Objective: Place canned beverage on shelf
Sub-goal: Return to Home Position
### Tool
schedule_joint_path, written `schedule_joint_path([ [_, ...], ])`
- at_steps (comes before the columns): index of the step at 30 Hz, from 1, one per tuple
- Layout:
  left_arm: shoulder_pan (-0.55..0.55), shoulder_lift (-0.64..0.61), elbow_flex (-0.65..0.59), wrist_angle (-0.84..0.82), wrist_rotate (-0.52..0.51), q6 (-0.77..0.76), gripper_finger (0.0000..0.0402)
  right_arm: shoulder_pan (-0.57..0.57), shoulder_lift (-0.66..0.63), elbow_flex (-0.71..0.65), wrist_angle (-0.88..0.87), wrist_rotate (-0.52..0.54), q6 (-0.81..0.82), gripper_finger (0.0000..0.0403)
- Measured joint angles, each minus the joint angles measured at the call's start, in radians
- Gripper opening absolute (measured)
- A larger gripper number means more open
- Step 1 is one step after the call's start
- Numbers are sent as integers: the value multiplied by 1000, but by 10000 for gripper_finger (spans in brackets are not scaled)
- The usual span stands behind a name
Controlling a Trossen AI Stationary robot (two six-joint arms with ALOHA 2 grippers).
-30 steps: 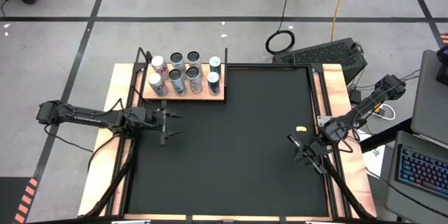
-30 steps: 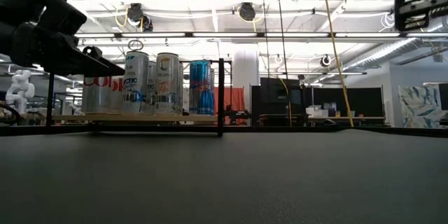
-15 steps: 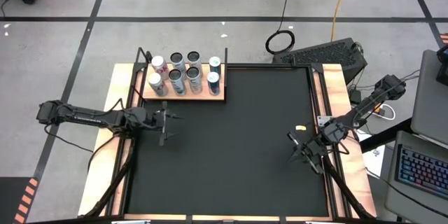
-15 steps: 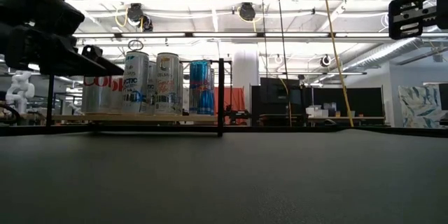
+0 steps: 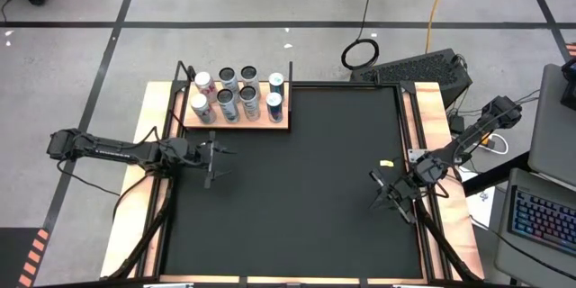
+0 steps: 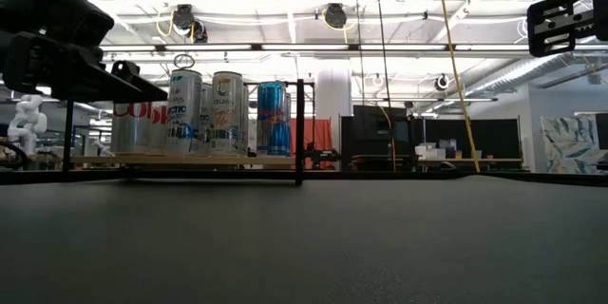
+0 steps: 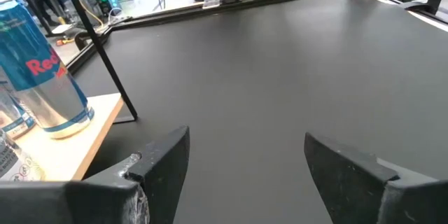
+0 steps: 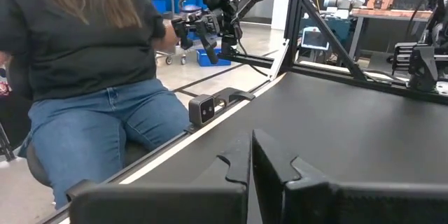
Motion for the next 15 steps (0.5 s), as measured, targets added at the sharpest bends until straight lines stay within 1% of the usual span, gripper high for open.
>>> schedule_joint_path([
  [15, 0, -11, -1, -6, 3, 0, 283, 0, 0, 0, 0, 0, 0, 0],
])
